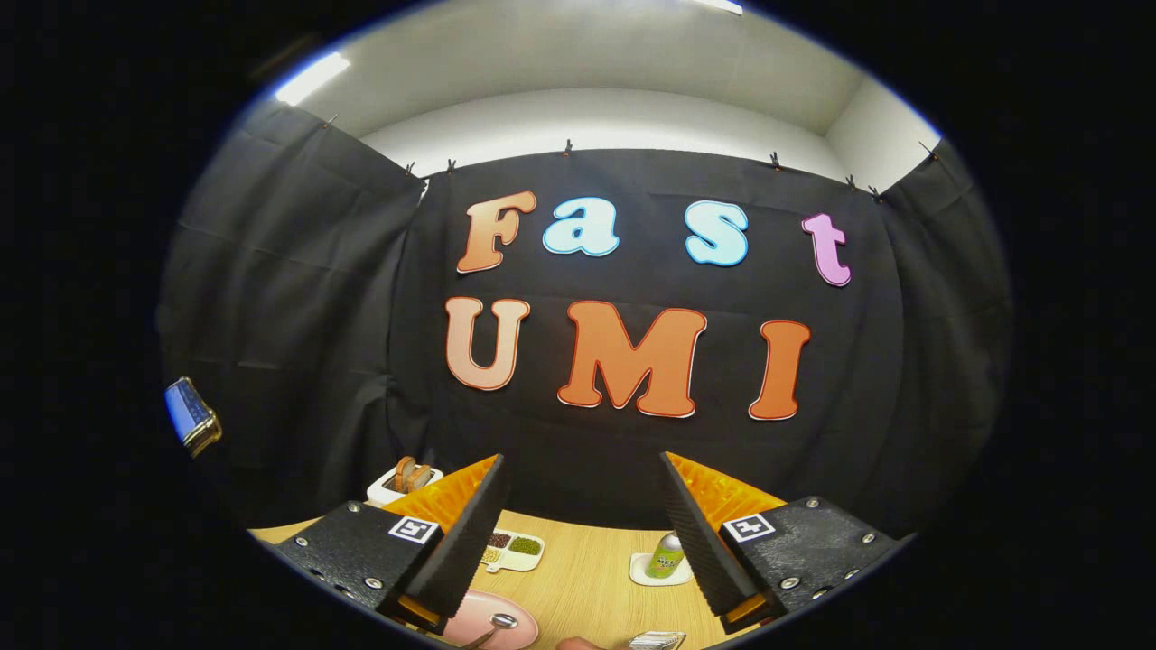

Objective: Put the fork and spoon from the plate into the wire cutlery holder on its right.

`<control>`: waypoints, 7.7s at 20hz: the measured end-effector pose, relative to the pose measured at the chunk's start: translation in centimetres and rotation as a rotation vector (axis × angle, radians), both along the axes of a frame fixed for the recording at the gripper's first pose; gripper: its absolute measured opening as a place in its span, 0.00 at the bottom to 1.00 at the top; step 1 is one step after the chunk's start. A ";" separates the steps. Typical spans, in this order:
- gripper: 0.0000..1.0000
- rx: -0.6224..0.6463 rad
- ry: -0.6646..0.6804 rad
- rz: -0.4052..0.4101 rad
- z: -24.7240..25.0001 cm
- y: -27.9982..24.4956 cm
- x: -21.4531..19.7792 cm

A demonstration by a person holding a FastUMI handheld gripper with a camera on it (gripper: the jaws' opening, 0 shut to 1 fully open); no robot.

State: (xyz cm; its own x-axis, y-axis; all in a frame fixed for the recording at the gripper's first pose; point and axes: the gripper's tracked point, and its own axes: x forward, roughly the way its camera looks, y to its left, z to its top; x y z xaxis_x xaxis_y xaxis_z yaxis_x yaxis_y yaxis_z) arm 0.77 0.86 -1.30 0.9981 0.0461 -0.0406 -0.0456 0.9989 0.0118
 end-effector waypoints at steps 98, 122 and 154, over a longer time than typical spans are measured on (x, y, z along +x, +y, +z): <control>0.04 0.102 1.444 -0.102 -30.6 -6.9 -14.1; 0.08 0.052 1.646 -0.066 -35.2 -10.0 -13.0; 0.63 0.094 0.468 -0.064 -17.8 0.1 2.2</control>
State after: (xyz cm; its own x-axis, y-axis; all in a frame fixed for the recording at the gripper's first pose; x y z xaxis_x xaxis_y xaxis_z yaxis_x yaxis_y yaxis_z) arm 2.96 1.01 -19.11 0.8746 0.0105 -0.4847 0.0474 0.9931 0.1072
